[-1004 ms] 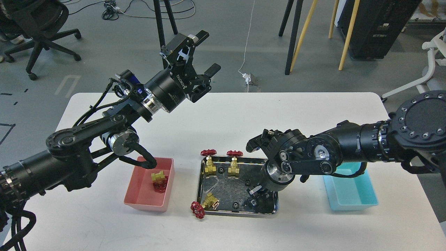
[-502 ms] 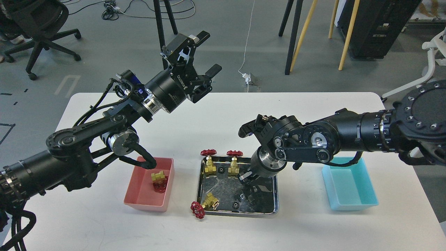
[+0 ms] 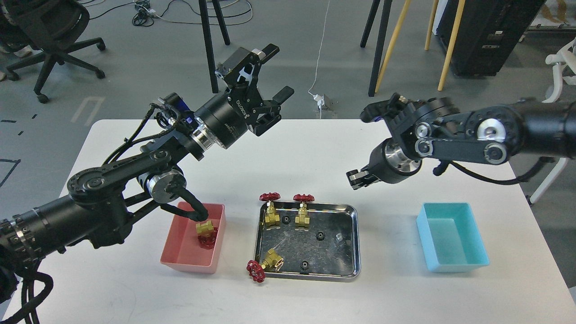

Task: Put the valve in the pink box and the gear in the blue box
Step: 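Lift the gear and carry it over the light-blue box, then lower the gear into the light-blue box and release it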

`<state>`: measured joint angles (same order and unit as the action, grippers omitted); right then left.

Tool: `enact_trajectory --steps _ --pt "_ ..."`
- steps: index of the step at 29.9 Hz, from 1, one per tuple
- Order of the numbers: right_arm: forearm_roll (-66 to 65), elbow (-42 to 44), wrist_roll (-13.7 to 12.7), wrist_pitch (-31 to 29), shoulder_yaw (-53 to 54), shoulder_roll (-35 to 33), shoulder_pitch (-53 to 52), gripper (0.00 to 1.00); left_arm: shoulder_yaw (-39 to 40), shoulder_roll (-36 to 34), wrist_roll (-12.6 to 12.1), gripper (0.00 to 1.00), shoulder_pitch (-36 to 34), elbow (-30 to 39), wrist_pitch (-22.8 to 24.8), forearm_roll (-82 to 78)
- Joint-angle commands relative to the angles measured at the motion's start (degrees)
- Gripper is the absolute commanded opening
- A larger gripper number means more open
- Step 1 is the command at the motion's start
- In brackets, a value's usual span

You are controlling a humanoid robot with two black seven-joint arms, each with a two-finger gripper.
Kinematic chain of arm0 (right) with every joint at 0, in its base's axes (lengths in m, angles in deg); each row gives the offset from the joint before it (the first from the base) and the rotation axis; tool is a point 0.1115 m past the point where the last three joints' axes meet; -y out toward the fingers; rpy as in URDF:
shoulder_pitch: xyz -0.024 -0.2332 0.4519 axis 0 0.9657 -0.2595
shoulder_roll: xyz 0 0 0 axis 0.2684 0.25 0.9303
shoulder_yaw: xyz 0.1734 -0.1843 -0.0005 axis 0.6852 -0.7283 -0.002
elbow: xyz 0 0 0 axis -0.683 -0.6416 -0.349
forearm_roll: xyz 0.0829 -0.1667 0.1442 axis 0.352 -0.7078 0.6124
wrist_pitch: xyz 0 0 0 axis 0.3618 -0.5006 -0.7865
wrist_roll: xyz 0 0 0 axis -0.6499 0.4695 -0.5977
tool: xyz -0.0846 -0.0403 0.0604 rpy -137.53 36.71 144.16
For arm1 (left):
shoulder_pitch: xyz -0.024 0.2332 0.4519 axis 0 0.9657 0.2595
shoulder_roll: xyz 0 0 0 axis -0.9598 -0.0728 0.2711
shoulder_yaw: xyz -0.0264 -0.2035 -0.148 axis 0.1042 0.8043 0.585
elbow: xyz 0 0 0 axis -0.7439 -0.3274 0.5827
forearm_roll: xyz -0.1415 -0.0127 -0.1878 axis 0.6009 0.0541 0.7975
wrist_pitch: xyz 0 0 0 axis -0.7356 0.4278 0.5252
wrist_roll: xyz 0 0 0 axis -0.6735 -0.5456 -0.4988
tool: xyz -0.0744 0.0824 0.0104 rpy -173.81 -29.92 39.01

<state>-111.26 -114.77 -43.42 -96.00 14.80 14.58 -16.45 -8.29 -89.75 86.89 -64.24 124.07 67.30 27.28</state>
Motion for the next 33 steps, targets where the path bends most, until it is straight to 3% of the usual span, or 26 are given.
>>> enact_trajectory --steps 1,7,17,23,24,25,26,33 --pt "-4.56 -4.72 -0.62 0.01 -0.14 -10.32 0.52 0.1 -0.09 0.61 0.0 0.98 0.03 -0.01 -0.01 -0.08" --pt "-8.88 -8.33 -1.32 0.01 -0.14 -20.01 3.95 0.1 0.08 2.46 0.0 0.98 0.12 -0.1 -0.01 -0.08" --pt "-9.32 -8.16 -1.41 0.01 0.13 -19.76 8.79 0.14 0.0 3.69 0.0 0.98 0.12 -0.8 -0.01 -0.08" --pt "-9.14 -7.98 -1.58 0.01 3.37 -20.28 11.95 0.6 0.0 2.81 0.0 0.98 0.12 -0.89 -0.01 -0.08" --pt "-9.14 -7.89 -1.58 0.01 4.16 -20.37 12.65 0.72 0.17 2.73 0.0 0.98 0.12 -0.89 -0.01 -0.08" --pt "-9.14 -7.72 -1.67 0.01 5.3 -20.55 13.44 0.92 0.43 2.64 0.0 0.98 0.03 -0.89 0.08 0.0" --pt "-8.79 -7.54 -1.67 0.01 6.36 -20.98 13.88 0.97 0.7 2.38 0.0 0.98 -0.05 -0.89 0.08 0.0" --pt "-2.75 -5.88 -1.15 1.37 20.32 -24.06 15.73 0.97 1.23 -0.61 0.0 0.98 -2.77 -1.67 0.6 0.09"
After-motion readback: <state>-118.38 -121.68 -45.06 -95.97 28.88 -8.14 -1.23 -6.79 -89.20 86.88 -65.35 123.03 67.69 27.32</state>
